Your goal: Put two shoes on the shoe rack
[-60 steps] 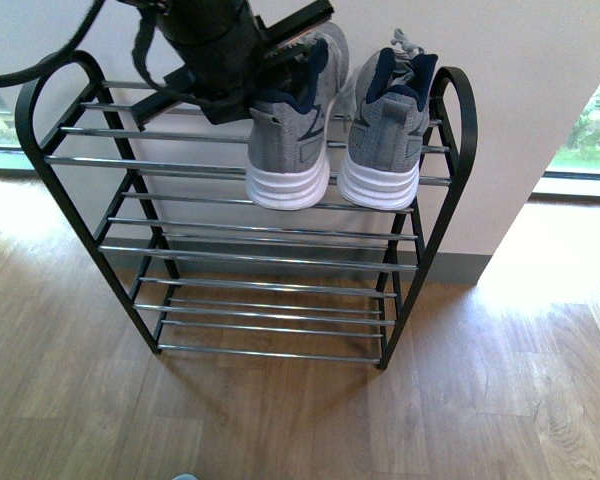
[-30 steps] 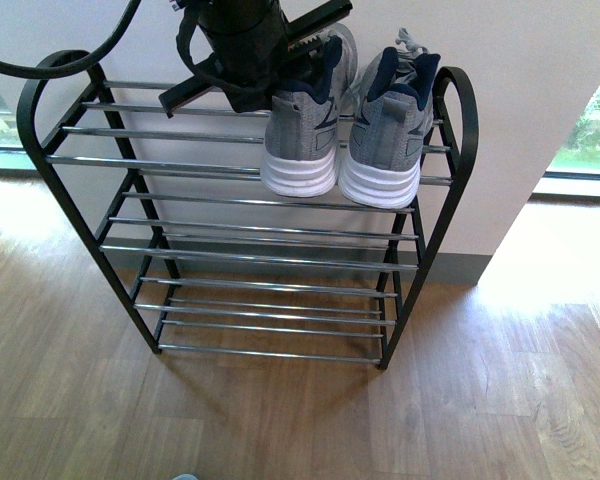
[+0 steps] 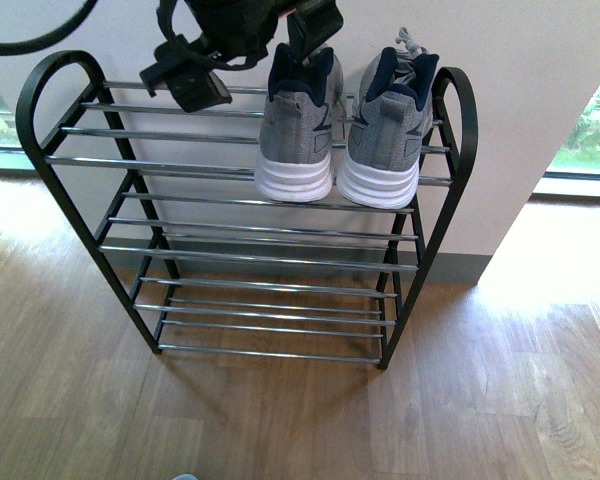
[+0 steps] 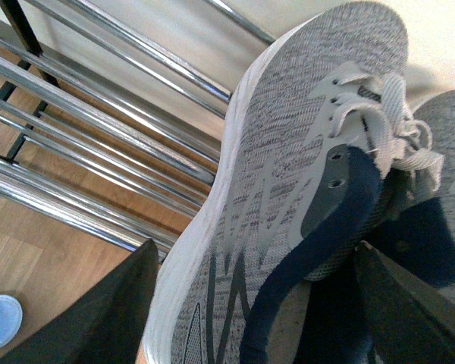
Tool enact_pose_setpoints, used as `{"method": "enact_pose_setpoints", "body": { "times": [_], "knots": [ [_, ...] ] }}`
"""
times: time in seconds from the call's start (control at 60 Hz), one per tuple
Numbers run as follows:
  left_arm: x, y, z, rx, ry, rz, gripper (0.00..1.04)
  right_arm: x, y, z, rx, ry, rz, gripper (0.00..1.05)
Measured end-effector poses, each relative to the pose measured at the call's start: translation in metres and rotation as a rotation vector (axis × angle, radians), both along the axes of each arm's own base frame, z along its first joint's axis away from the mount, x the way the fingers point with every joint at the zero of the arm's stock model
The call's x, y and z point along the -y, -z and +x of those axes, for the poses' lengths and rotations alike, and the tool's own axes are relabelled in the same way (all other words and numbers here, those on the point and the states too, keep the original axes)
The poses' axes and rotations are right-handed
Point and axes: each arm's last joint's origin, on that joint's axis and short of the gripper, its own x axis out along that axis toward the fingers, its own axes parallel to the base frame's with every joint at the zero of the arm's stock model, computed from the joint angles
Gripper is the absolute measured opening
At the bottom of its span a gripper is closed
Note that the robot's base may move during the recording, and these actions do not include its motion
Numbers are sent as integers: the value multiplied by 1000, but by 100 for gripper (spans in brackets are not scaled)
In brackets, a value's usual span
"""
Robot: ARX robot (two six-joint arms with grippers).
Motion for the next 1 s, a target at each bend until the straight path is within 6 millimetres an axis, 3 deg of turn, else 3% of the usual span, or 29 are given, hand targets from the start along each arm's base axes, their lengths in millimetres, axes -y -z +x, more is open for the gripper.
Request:
{"method": "enact_pose_setpoints", "body": {
  "times": [0.05, 0.083, 0.433, 0.55, 0.666, 0.799, 0.999],
  "knots": [
    [-4, -11, -7, 28, -11, 0, 93, 0, 0, 0, 0, 0, 0, 95],
    [-7, -16, -12, 43, -18, 2, 97, 0, 0, 0, 0, 0, 0, 95],
    [-37, -60, -68, 183, -93, 116, 95, 0, 0, 0, 0, 0, 0, 95],
    [-55, -97, -109, 309, -122, 184, 95, 0, 0, 0, 0, 0, 0, 95],
    [-72, -119, -154, 398, -155, 214, 95, 0, 0, 0, 0, 0, 0, 95],
    [-88, -123, -199, 440, -184, 262, 95, 0, 0, 0, 0, 0, 0, 95],
    [-110, -117, -244, 472, -227, 330, 95, 0, 0, 0, 0, 0, 0, 95]
  ]
}}
